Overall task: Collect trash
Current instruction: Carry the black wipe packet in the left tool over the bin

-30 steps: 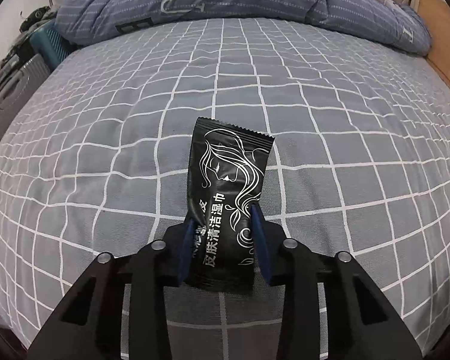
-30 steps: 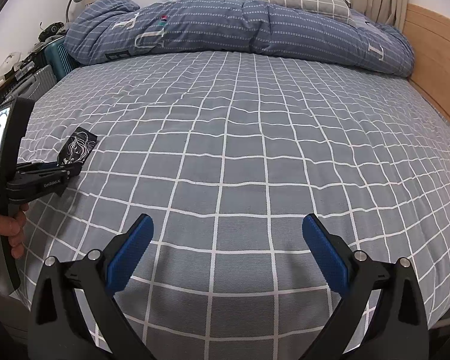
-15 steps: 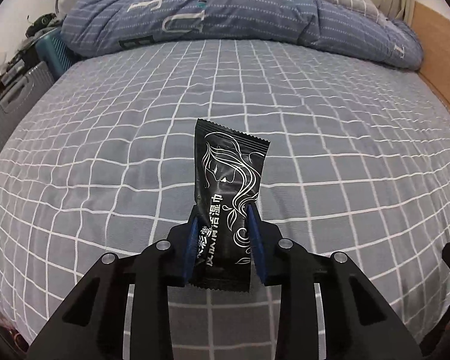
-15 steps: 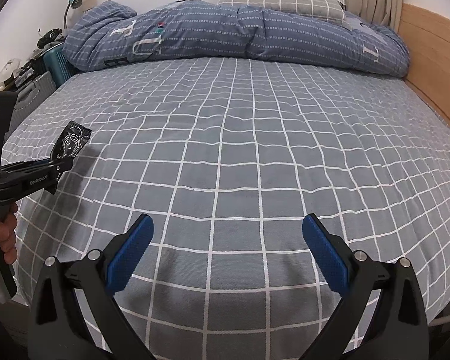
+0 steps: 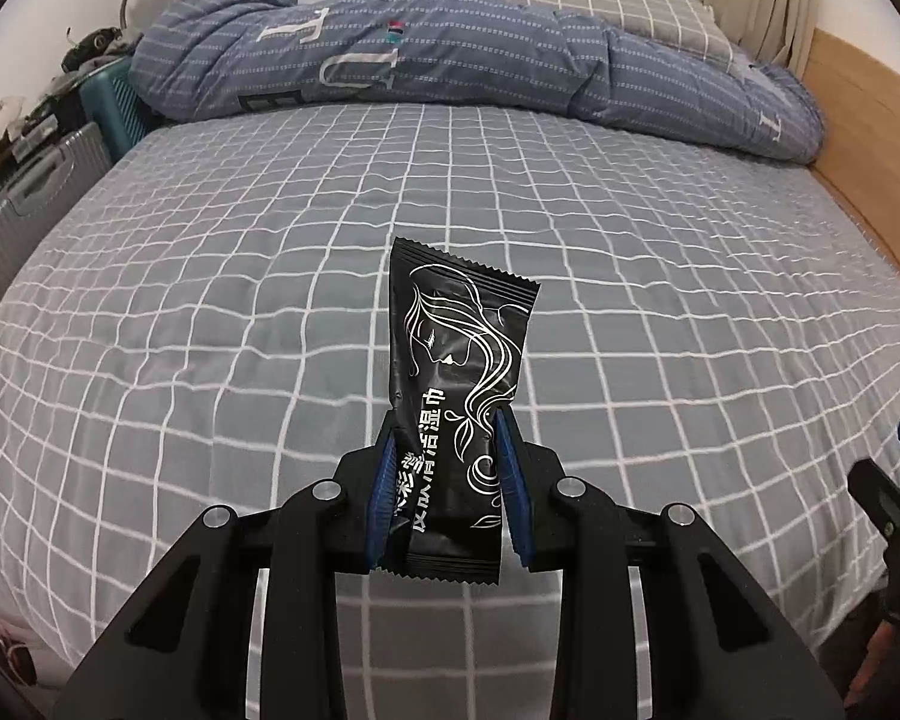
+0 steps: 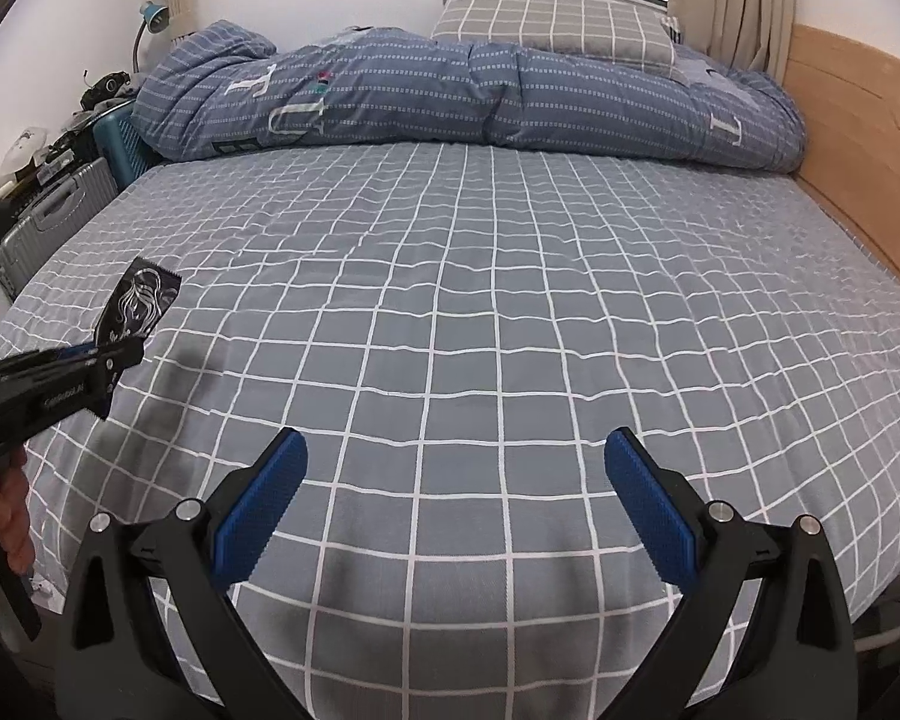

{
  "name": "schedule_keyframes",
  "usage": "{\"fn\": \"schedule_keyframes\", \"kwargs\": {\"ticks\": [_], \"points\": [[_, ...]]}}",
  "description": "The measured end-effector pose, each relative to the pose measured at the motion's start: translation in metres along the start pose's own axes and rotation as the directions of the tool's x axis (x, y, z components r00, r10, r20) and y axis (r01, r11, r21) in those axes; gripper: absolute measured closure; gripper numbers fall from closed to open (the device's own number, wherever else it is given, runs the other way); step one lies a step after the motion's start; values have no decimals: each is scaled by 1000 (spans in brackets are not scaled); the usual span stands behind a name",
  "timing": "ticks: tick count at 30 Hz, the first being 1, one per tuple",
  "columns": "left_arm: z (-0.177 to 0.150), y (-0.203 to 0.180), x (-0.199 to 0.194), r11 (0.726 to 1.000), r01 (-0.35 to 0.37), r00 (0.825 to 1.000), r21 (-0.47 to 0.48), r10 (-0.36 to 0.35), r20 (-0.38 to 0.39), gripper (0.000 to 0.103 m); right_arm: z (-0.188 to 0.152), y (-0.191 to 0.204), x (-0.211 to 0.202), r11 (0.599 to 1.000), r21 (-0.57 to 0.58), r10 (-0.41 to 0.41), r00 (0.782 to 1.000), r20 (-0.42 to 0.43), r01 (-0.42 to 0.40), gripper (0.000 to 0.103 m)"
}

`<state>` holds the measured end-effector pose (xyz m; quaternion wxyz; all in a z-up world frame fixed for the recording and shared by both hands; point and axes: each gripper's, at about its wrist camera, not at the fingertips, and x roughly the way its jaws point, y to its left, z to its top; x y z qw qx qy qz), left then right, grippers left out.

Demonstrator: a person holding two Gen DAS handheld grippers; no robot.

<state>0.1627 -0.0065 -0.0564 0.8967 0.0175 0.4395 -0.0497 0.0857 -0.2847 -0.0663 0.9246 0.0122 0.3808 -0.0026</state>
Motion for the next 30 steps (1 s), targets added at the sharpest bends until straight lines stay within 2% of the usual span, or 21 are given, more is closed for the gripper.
{"fn": "schedule_keyframes", "kwargs": {"ticks": [10, 30], "points": [[-34, -13, -33, 1000, 19, 1000, -5, -19, 15, 73, -16, -10, -26, 1000, 26, -15, 999, 38, 14, 8], [-96, -31, -83, 997, 75, 997, -8, -75, 5, 73, -73, -17, -77, 998, 50, -29, 999, 18, 28, 8]]}}
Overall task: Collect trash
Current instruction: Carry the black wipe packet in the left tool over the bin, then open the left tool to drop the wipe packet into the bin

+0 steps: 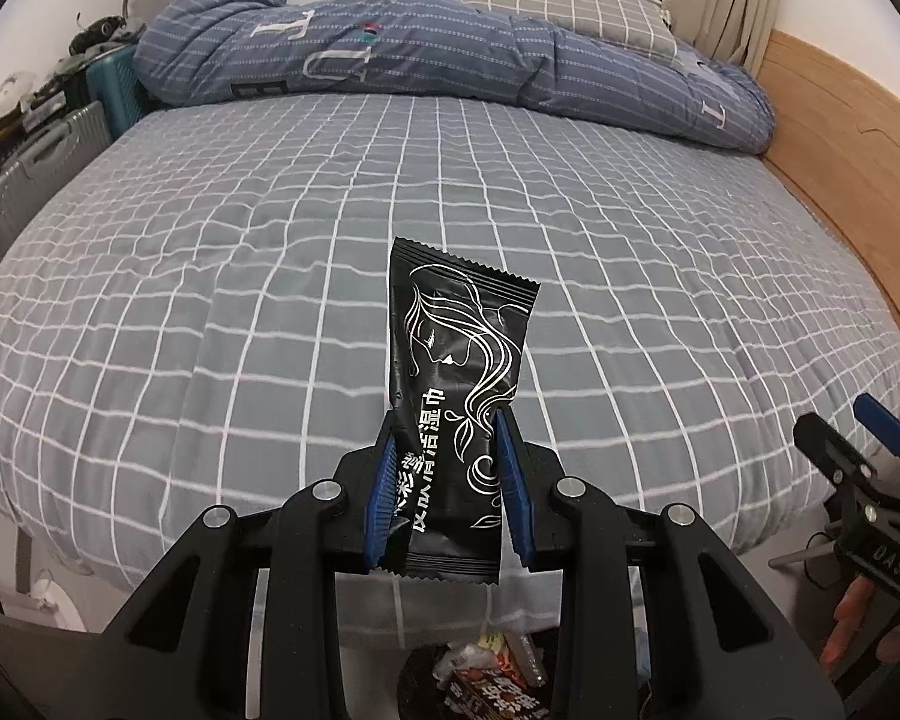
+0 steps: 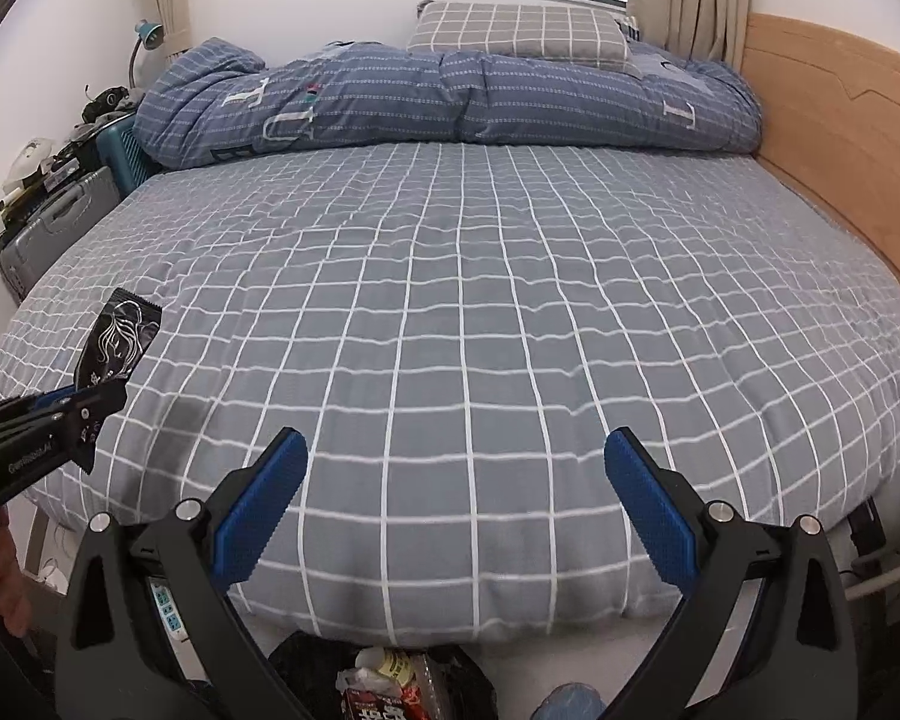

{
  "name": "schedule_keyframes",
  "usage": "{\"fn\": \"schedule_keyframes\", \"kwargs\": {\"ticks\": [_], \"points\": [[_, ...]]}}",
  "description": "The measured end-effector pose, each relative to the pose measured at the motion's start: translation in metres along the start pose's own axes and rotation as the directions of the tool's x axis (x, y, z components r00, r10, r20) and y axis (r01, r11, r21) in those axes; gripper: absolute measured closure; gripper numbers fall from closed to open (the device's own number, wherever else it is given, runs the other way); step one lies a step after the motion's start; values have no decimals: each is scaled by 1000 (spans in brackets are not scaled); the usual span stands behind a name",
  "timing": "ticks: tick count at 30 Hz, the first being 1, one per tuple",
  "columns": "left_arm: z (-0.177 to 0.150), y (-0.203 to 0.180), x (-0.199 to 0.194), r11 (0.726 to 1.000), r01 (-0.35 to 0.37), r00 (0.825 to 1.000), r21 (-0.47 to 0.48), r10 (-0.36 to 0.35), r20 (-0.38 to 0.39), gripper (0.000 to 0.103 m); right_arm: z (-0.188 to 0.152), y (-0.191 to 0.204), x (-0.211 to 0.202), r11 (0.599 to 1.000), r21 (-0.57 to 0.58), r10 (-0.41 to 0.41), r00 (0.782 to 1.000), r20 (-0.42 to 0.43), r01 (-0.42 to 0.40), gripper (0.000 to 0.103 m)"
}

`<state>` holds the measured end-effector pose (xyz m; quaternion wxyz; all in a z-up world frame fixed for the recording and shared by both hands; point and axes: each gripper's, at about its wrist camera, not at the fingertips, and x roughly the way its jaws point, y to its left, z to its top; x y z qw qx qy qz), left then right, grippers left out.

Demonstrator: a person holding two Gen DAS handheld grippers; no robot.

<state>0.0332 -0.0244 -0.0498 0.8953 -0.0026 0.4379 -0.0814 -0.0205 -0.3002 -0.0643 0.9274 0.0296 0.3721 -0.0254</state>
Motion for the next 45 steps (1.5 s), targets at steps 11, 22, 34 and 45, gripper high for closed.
{"fn": "schedule_keyframes", "kwargs": {"ticks": [11, 22, 34, 45], "points": [[-45, -11, -21, 1000, 24, 999, -5, -24, -41, 73, -33, 1, -24, 1000, -4, 14, 1000, -26, -14, 8], [-92, -23, -43, 999, 37, 996, -9, -37, -77, 73, -88, 0, -46, 1000, 5, 2, 996, -90, -2, 8], [-152, -22, -42, 999, 38, 981, -31, -44, -191, 73, -146, -8, -54, 1000, 22, -10, 979, -206, 15, 8], [-190, -27, 5, 1000, 24, 953, -10, -26, -303, 73, -175, -14, -14, 999, 10, -27, 943, -332, 32, 8]]}}
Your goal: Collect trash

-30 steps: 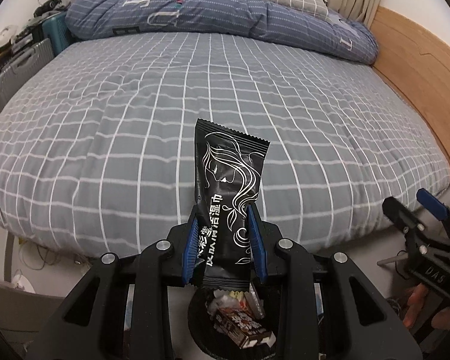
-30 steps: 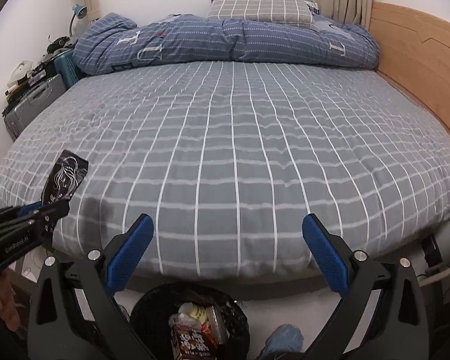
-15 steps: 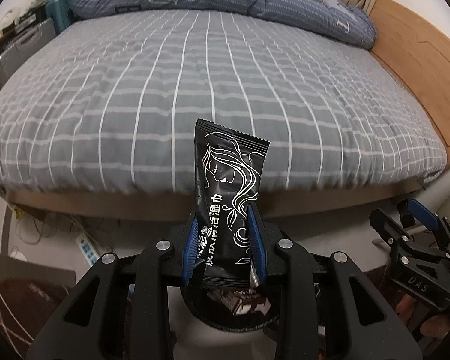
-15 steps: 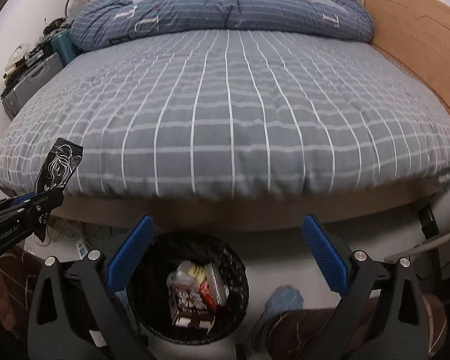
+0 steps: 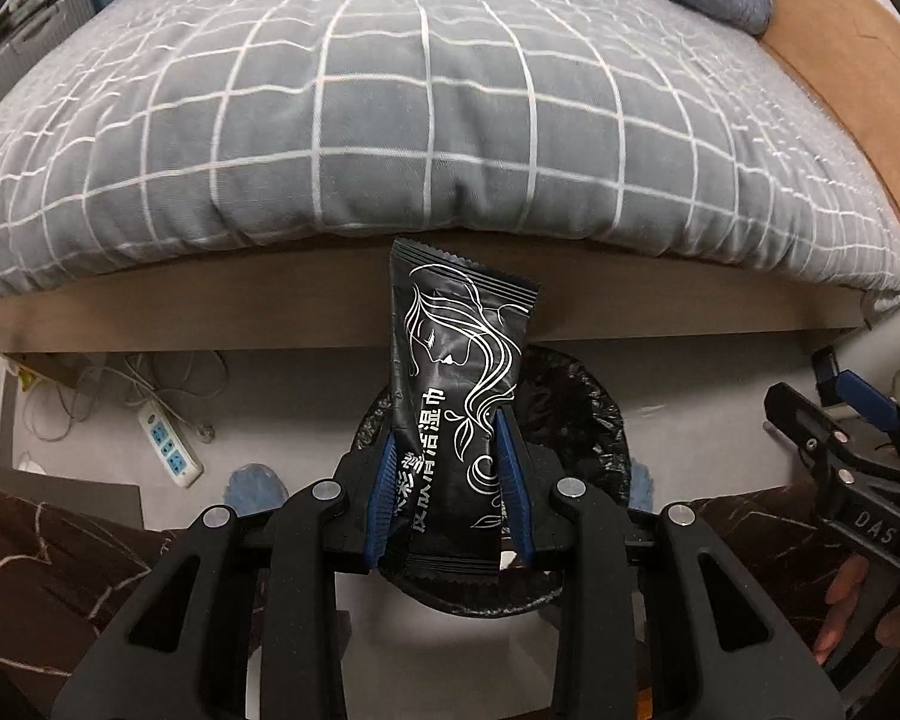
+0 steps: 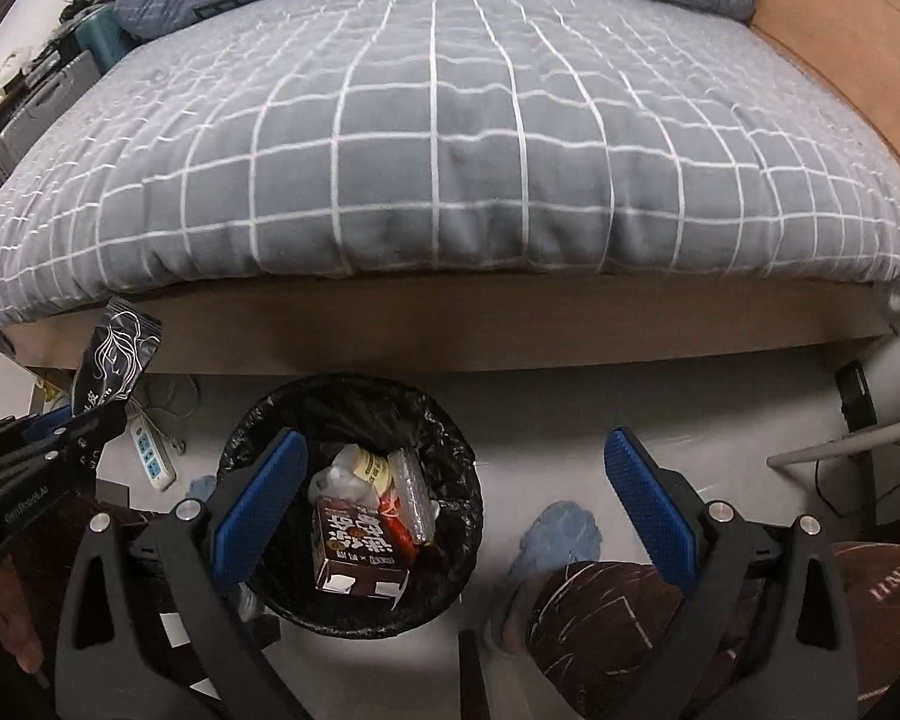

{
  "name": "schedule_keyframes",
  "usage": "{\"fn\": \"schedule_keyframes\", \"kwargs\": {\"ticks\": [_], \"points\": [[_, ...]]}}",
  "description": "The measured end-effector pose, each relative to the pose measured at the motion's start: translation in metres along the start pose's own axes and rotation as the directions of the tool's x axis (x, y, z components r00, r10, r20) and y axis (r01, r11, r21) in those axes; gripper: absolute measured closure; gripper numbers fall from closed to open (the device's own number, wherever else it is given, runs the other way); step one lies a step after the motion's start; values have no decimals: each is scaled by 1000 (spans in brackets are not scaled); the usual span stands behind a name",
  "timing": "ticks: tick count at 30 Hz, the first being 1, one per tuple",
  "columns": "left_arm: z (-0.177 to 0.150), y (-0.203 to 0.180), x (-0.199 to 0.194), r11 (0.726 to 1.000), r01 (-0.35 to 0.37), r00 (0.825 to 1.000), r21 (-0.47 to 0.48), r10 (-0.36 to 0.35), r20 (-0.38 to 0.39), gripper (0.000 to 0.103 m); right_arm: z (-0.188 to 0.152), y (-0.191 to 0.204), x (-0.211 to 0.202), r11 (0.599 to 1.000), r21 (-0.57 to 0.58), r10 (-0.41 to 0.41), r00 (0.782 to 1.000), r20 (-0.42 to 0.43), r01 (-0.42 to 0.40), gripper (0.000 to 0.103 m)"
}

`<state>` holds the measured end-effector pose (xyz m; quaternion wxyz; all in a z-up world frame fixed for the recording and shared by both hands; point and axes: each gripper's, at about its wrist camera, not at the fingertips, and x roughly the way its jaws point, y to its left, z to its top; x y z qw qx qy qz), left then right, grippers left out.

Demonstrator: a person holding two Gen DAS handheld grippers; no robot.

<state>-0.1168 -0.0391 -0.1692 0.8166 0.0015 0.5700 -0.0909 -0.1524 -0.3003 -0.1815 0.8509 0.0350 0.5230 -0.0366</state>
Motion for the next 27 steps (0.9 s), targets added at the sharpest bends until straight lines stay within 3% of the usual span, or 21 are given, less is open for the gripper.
{"fn": "schedule_keyframes", "kwargs": {"ticks": [11, 17, 21, 24, 27], "points": [[2, -16, 29, 999, 6, 999, 43, -4, -47, 70, -3, -14, 10, 1000, 21, -17, 1000, -23, 17, 8], [1, -21, 29, 998, -4, 999, 66, 6, -33, 49, -1, -13, 10, 1000, 24, -11, 1000, -22, 11, 8], [1, -16, 19, 999, -3, 1000, 54, 4, -19, 28, 2, -9, 5, 1000, 19, -4, 1000, 6, 3, 8], [4, -12, 7, 998, -22, 1000, 52, 21, 17, 13, 6, -3, -2, 1000, 2, 6, 1000, 27, -6, 8], [10, -6, -10, 998, -41, 997, 45, 38, 65, 6, 11, 4, -11, 1000, -14, 18, 998, 52, -18, 8]]}}
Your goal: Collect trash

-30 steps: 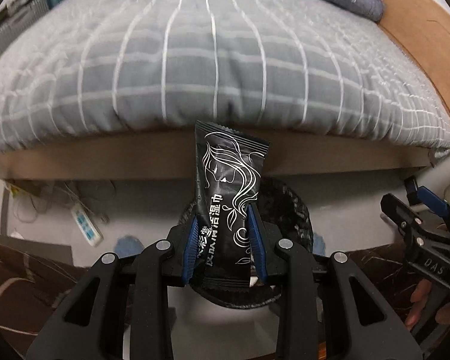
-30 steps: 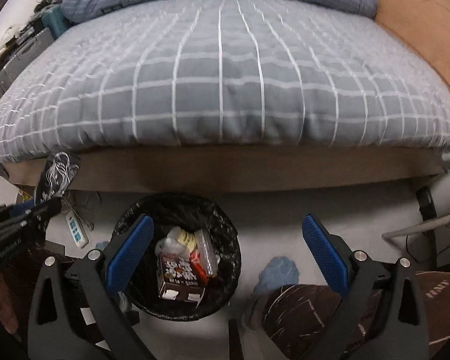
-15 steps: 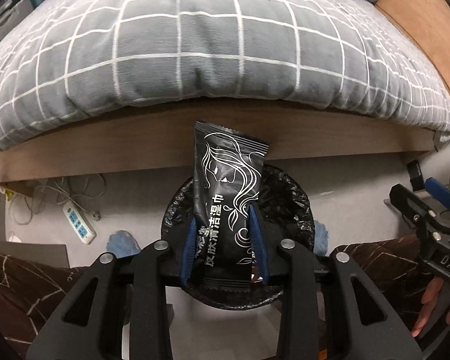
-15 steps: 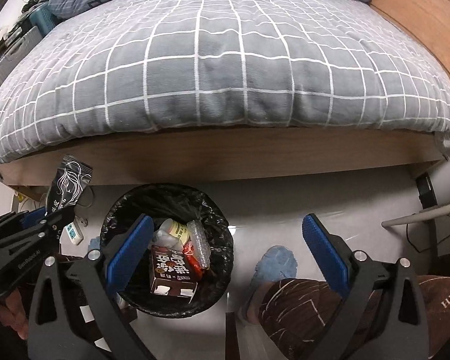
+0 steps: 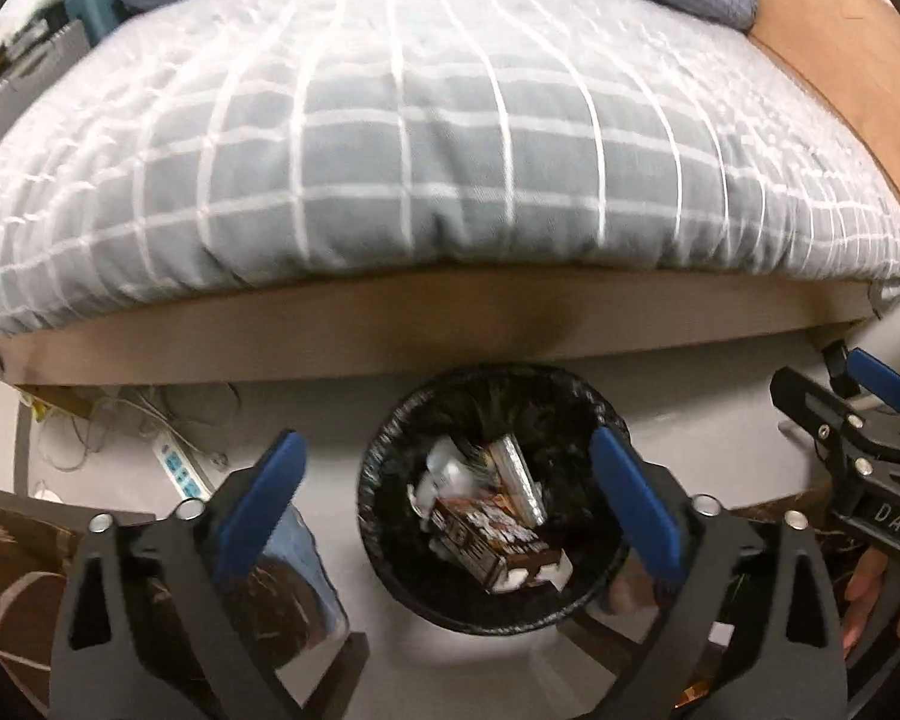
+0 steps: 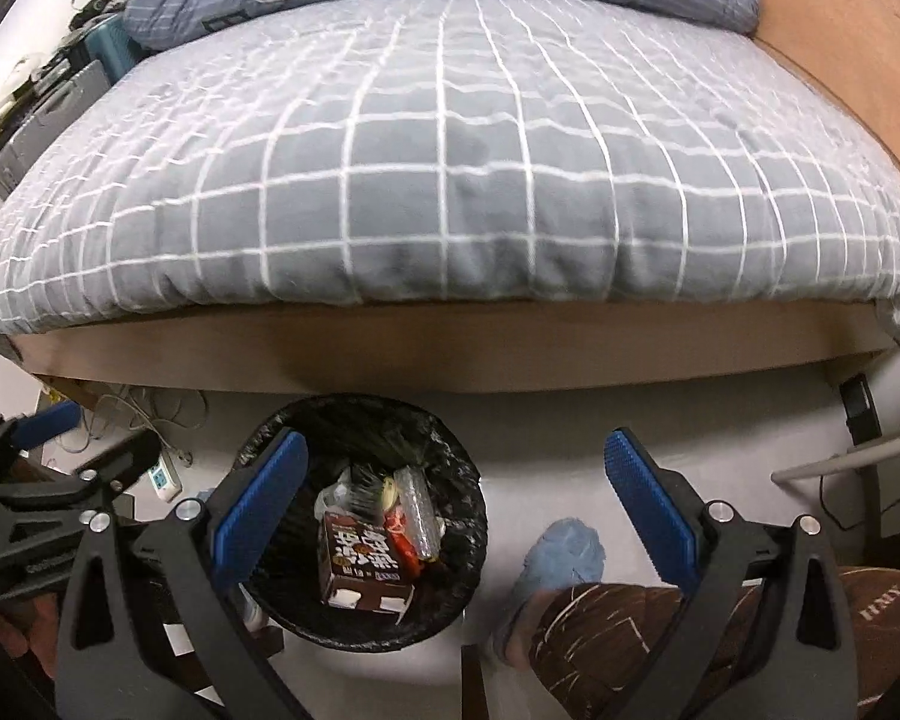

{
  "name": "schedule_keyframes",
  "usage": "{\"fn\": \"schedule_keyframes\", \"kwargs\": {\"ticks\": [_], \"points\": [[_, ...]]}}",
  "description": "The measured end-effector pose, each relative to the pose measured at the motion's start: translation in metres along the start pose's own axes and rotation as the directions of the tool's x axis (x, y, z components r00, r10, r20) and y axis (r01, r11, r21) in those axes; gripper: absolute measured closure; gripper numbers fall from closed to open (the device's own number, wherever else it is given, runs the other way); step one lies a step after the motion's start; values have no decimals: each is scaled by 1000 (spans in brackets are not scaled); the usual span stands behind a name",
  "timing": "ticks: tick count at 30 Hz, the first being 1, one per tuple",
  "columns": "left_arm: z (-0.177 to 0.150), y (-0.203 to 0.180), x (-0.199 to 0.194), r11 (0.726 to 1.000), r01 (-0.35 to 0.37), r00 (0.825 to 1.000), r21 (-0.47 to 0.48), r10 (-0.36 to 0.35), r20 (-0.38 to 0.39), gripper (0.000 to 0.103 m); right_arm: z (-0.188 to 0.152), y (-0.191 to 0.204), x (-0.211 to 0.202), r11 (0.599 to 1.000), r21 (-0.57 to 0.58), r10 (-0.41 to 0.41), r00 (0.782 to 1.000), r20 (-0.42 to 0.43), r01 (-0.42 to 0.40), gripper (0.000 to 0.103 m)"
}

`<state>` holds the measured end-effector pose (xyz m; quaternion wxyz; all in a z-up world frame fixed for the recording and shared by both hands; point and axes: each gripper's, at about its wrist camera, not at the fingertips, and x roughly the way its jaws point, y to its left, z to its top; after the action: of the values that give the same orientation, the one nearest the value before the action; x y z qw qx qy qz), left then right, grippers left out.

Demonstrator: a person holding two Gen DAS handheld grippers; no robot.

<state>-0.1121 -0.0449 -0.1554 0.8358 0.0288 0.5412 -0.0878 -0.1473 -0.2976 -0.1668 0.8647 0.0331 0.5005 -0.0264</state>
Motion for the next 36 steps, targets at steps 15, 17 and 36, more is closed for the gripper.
{"fn": "schedule_keyframes", "kwargs": {"ticks": [15, 17, 36], "points": [[16, 15, -118, 1000, -5, 981, -26, 10, 194, 6, 17, 24, -113, 999, -42, 42, 979, 198, -34, 8], [14, 14, -135, 1000, 2, 977, -20, 2, 212, 6, 17, 24, -129, 998, -39, 46, 975, 219, -38, 8], [5, 18, -183, 999, -10, 963, -36, 20, 269, 6, 7, 23, -183, 999, -21, 32, 960, 277, -28, 8]]}}
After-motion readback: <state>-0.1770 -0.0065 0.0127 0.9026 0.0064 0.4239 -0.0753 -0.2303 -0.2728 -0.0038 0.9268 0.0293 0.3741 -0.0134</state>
